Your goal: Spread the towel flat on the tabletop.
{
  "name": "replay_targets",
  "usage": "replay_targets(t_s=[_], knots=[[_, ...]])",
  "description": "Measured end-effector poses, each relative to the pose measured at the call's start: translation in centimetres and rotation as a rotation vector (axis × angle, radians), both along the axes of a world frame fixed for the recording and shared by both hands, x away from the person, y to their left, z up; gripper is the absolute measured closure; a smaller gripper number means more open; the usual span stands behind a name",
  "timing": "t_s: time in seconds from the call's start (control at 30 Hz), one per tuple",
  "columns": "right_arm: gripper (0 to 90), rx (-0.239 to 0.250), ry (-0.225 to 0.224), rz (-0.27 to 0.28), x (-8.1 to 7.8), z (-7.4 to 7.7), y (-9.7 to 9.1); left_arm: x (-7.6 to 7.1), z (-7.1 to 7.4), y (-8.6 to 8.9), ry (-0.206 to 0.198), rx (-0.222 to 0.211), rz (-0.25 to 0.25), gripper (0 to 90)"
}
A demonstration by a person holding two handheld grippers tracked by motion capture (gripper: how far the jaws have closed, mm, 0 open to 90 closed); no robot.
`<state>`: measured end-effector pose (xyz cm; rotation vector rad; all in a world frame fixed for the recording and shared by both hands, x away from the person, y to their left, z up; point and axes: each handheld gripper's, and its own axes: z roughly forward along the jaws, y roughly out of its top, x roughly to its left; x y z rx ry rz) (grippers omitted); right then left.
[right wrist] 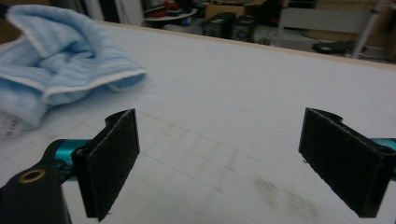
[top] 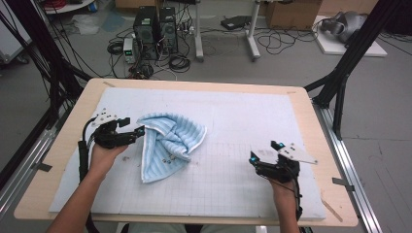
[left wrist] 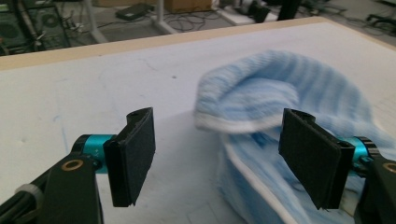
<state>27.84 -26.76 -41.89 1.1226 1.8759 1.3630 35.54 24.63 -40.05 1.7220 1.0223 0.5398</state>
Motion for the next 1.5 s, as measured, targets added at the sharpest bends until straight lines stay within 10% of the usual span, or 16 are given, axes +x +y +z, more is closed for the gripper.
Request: replay_targets(t_s=[0.23, 0.93, 1.13, 1.27, 1.5], knots=[[35.2, -0.068, -0.011, 0.209, 1.6, 1.5, 4.7, -2.7, -0.4, -0.1, -0.063, -0.043, -0.085, 28.4], [50.4, -0.293, 0.055, 0.503, 6.7, 0.2, 16.3, -3.7, -3.2, -0.9, 0.077, -0.013, -0.145, 41.9], [54.5, -0.365, 0.073, 0.525, 7.5, -0.6, 18.2, -3.7, -3.6, -1.7, 0.123, 0.024, -0.186, 51.0], [83.9, -0.445, 0.089, 0.509, 8.1, -1.0, 18.8, -3.6, -4.1, -2.1, 0.173, 0.092, -0.203, 63.3], [87.3, -0.289, 0.103, 0.403, 9.5, 0.9, 16.0, -3.6, -4.0, -1.9, 0.168, 0.129, -0.191, 85.5]])
